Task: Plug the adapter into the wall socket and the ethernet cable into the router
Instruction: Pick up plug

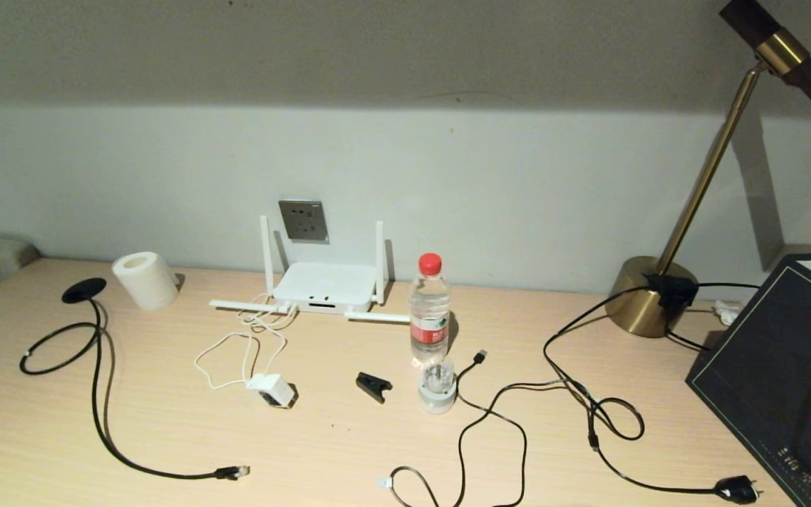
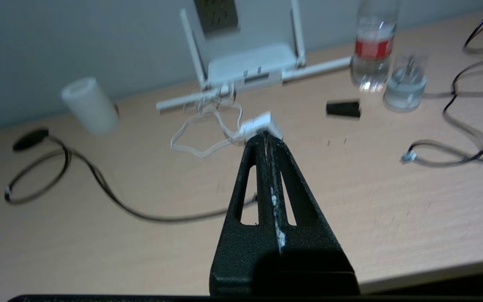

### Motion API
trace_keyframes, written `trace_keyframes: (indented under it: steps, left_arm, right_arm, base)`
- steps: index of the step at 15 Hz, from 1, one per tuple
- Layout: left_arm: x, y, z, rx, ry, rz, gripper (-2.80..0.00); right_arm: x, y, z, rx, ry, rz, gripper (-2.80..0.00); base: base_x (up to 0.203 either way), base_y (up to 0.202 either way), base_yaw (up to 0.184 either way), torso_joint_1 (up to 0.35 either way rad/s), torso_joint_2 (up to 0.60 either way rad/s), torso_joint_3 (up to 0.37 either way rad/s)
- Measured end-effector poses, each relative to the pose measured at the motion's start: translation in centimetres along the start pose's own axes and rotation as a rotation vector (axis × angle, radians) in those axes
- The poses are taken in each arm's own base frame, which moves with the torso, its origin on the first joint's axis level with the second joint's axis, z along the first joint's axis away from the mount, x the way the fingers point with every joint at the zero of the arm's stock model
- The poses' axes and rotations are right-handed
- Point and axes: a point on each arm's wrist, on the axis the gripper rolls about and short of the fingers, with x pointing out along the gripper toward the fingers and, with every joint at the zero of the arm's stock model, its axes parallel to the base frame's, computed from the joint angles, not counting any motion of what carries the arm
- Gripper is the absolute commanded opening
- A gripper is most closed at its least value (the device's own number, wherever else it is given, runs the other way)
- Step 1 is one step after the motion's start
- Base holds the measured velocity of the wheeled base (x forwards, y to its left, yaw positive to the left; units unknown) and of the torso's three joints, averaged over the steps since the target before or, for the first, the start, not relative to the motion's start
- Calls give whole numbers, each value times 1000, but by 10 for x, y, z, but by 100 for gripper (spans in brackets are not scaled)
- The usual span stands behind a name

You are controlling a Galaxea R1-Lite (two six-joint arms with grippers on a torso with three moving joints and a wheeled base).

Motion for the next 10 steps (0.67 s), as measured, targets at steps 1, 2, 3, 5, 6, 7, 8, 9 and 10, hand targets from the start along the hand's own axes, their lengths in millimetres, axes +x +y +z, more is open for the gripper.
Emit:
trace_keyframes:
  steps: [1, 2, 3, 5, 6, 7, 8, 9, 10]
  left_arm:
    - [6, 5, 20, 3, 0, -25, -280]
    - [16, 11, 45, 5, 5, -50, -280]
    - [32, 19, 70, 6, 22, -77, -280]
    - [84, 33, 115, 8, 79, -127, -280]
    - [115, 40, 129, 11, 113, -146, -280]
    - [151, 46, 140, 20, 152, -160, -280]
    - [185, 53, 144, 36, 187, -169, -280]
    - [222, 60, 144, 63, 223, -184, 0]
    - [254, 67, 138, 99, 254, -208, 0]
  right_arm:
    - [0, 0, 0, 0, 0, 0, -280]
    - [0, 0, 0, 0, 0, 0, -280]
    - [0, 0, 0, 0, 0, 0, -280]
    - [0, 0, 0, 0, 1, 1, -280]
    - [0, 0, 0, 0, 0, 0, -280]
    - [0, 0, 0, 0, 0, 0, -280]
    - [0, 0, 0, 0, 0, 0, -280]
    - [0, 0, 0, 0, 0, 0, -280]
    - [0, 0, 0, 0, 0, 0, -280]
  base:
    - [0, 0, 0, 0, 0, 0]
    - [0, 0, 0, 0, 0, 0]
    - [0, 0, 0, 0, 0, 0]
    - [0, 0, 0, 0, 0, 0]
    - [0, 0, 0, 0, 0, 0]
    - [0, 0, 0, 0, 0, 0]
    - [0, 0, 0, 0, 0, 0]
    - [0, 0, 0, 0, 0, 0]
    - [0, 0, 0, 0, 0, 0]
